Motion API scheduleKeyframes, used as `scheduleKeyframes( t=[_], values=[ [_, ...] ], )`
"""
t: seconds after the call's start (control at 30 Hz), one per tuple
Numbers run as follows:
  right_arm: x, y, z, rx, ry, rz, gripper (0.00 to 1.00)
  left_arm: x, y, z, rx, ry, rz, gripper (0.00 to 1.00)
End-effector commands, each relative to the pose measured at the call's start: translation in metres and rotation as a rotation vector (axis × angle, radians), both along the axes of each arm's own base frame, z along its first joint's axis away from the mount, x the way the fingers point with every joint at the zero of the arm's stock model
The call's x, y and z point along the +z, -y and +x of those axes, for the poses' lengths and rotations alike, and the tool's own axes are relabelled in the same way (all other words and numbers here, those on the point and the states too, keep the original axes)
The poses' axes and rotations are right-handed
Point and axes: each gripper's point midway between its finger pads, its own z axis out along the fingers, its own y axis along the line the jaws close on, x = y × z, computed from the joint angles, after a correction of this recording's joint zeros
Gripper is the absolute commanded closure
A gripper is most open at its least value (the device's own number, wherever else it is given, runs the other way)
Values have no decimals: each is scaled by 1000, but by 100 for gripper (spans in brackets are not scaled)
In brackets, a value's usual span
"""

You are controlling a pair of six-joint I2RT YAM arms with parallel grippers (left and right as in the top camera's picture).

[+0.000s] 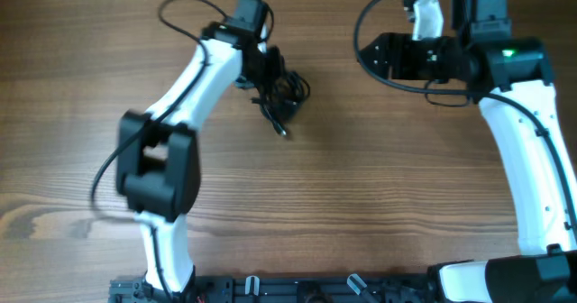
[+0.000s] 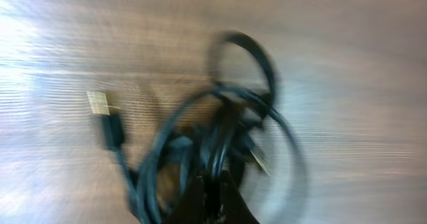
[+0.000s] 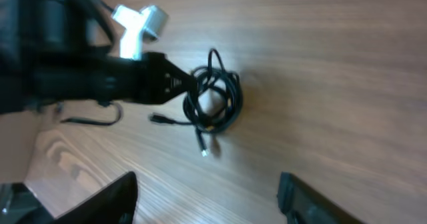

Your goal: Untangle cables

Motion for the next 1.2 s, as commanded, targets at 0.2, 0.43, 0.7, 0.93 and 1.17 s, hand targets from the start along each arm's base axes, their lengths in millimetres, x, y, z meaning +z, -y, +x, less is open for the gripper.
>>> scheduleKeyframes(
  t=[0.2, 0.43, 0.7, 0.93, 1.17],
  values=[
    [18, -62, 10, -163, 13, 54, 41, 147, -5, -18, 251, 152, -267, 96],
    [-4, -83, 15, -142, -41, 62, 50, 172, 36, -33, 96, 69, -529, 96],
    [-46, -91, 29, -135, -115, 23, 54, 204, 53, -50, -64, 10, -759, 96],
    [-80, -92, 34, -146, -189, -14, 67, 272, 63, -70, -299, -33, -1079, 96],
    [-85, -86, 32, -135, -200, -40, 96, 331, 40, -53, -331, 48, -1205, 96]
  ],
)
